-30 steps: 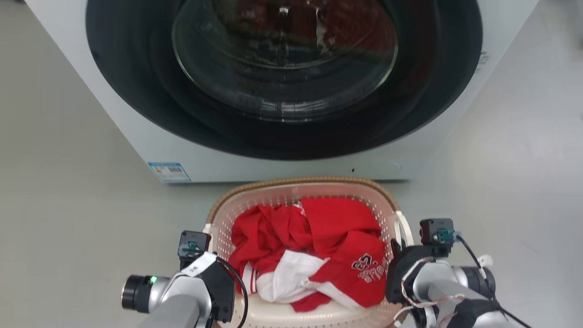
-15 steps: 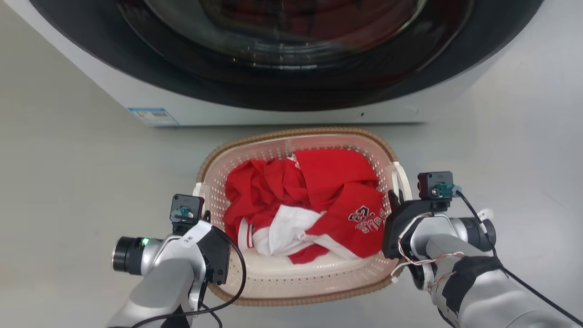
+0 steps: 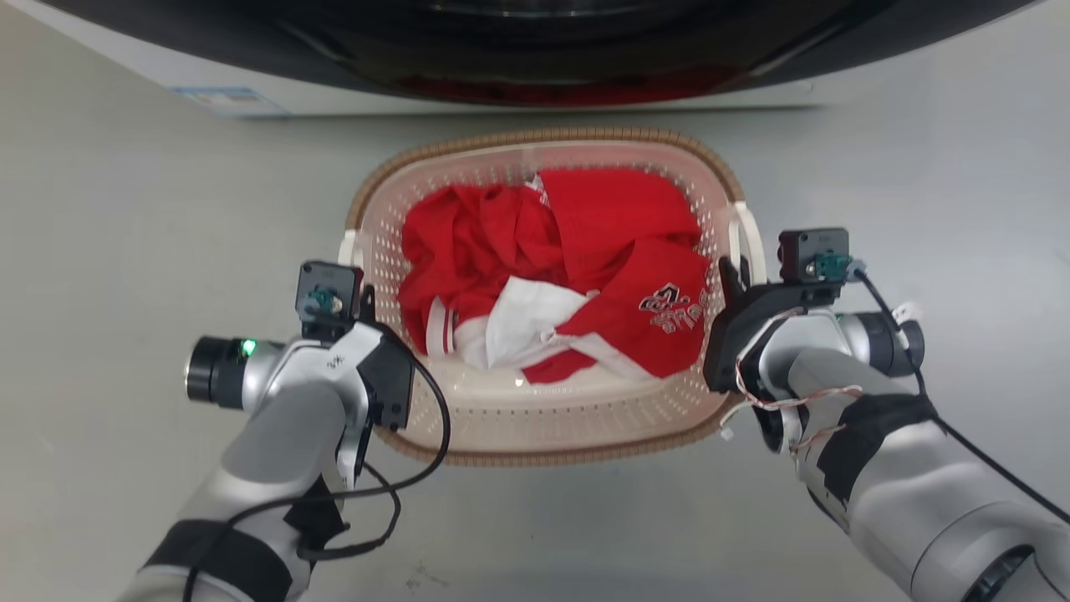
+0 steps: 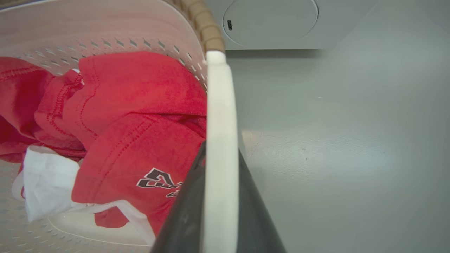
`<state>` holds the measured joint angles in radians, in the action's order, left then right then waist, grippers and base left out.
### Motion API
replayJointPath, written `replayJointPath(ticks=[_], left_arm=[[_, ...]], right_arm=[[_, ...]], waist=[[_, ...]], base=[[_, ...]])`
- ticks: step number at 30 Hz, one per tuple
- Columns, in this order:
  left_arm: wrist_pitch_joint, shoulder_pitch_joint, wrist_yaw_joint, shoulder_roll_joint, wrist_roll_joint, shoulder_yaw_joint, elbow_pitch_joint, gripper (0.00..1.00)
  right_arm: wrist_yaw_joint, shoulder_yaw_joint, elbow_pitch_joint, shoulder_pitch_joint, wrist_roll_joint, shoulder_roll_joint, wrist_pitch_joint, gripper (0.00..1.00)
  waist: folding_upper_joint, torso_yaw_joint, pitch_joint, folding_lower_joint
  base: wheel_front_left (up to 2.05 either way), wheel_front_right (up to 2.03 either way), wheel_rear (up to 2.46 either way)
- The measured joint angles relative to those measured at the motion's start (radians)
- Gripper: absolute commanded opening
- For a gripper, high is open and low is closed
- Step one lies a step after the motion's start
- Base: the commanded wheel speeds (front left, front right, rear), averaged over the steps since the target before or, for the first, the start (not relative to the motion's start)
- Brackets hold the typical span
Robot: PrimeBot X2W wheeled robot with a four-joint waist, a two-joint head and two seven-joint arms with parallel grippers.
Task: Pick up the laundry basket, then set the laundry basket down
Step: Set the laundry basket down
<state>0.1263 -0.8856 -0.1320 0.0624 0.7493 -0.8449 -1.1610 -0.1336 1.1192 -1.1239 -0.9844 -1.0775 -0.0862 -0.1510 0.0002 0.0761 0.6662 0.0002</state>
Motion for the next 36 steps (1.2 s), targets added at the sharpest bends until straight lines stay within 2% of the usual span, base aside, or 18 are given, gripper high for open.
replayJointPath(ticks=[14, 34, 35, 36], left_arm=[[0.047, -0.098, 0.000, -0.005, -0.007, 0.019, -0.024, 0.00], [0.088, -0.152, 0.000, -0.009, -0.028, 0.020, -0.063, 0.00], [0.089, -0.154, 0.000, -0.009, -0.028, 0.021, -0.063, 0.00], [0.092, -0.154, 0.001, -0.010, -0.028, 0.021, -0.063, 0.00]], right_arm=[[-0.004, -0.003, -0.023, -0.095, 0.021, -0.001, -0.036, 0.00], [-0.004, 0.000, -0.020, -0.116, 0.022, -0.001, -0.063, 0.00], [-0.004, 0.000, -0.020, -0.116, 0.022, -0.001, -0.063, 0.16], [-0.004, 0.002, -0.021, -0.116, 0.022, -0.001, -0.063, 0.27]], waist=[[0.0000, 0.001, 0.177, 0.0000], [-0.0002, 0.021, 0.207, -0.0002], [-0.0002, 0.022, 0.207, -0.0002], [-0.0002, 0.022, 0.207, -0.0003]], base=[[0.00, 0.00, 0.00], [0.00, 0.00, 0.00], [0.00, 0.00, 0.00], [0.00, 0.00, 0.00]])
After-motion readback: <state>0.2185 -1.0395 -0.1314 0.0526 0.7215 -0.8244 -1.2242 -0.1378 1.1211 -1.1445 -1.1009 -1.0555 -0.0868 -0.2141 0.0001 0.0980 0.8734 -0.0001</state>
